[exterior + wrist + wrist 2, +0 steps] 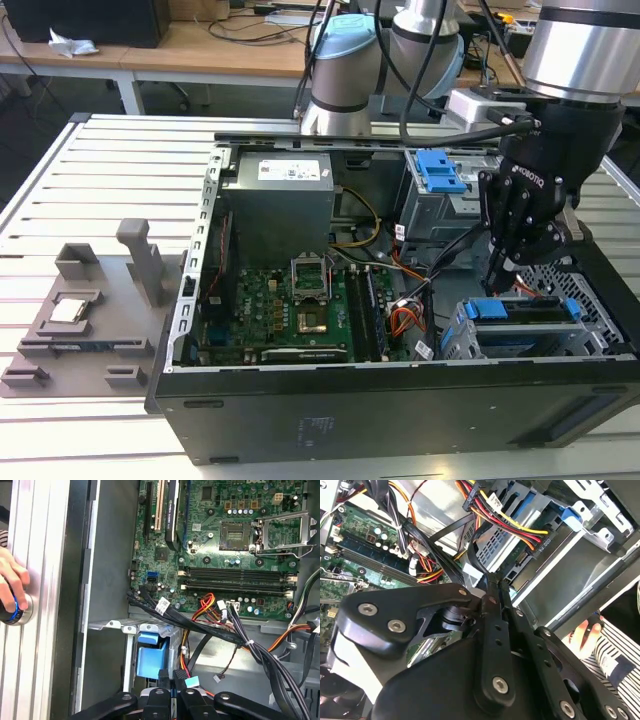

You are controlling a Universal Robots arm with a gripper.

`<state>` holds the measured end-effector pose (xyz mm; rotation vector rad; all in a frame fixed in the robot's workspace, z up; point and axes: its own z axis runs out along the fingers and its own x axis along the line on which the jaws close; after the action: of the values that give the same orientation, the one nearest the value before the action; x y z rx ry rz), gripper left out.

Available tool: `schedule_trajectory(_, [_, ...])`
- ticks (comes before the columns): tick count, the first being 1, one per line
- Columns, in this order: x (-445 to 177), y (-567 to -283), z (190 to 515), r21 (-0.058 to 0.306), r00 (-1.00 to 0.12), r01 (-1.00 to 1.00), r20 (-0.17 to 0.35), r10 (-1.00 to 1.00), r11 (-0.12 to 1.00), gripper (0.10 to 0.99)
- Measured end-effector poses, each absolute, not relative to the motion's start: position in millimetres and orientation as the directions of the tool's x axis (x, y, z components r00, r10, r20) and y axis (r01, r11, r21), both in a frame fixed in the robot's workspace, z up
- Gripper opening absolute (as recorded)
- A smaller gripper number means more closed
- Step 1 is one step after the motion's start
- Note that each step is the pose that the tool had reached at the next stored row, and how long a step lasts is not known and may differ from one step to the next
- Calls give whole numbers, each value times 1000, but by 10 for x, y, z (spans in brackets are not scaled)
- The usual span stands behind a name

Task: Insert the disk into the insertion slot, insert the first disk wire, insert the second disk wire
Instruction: 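Insert the second disk wire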

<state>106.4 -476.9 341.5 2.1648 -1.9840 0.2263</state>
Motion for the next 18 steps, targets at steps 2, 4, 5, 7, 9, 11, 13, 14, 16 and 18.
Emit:
schedule_trajectory(2, [1064, -4769, 3415, 41, 89, -996, 243, -966, -82, 145])
schedule_trajectory(4, [1083, -4769, 3414, 41, 90, -996, 243, -966, -82, 145])
schedule_trajectory(5, [1128, -4770, 3415, 42, 90, -996, 243, -966, -82, 145])
schedule_trajectory(7, [1199, -4802, 3416, 42, 90, -996, 237, -967, -82, 145])
schedule_trajectory(9, [1200, -4958, 3415, 40, 90, -996, 202, -975, -84, 145])
schedule_trajectory(11, [1207, -5027, 3415, 37, 90, -996, 168, -982, -85, 145])
schedule_trajectory(13, [1213, -5046, 3415, 34, 90, -996, 142, -986, -86, 145])
schedule_trajectory(14, [1221, -5074, 3415, 33, 90, -996, 127, -988, -86, 145])
schedule_trajectory(16, [1227, -5103, 3418, 33, 90, -996, 124, -988, -87, 145])
schedule_trajectory(18, [1237, -5118, 3448, 33, 90, -996, 124, -988, -86, 145])
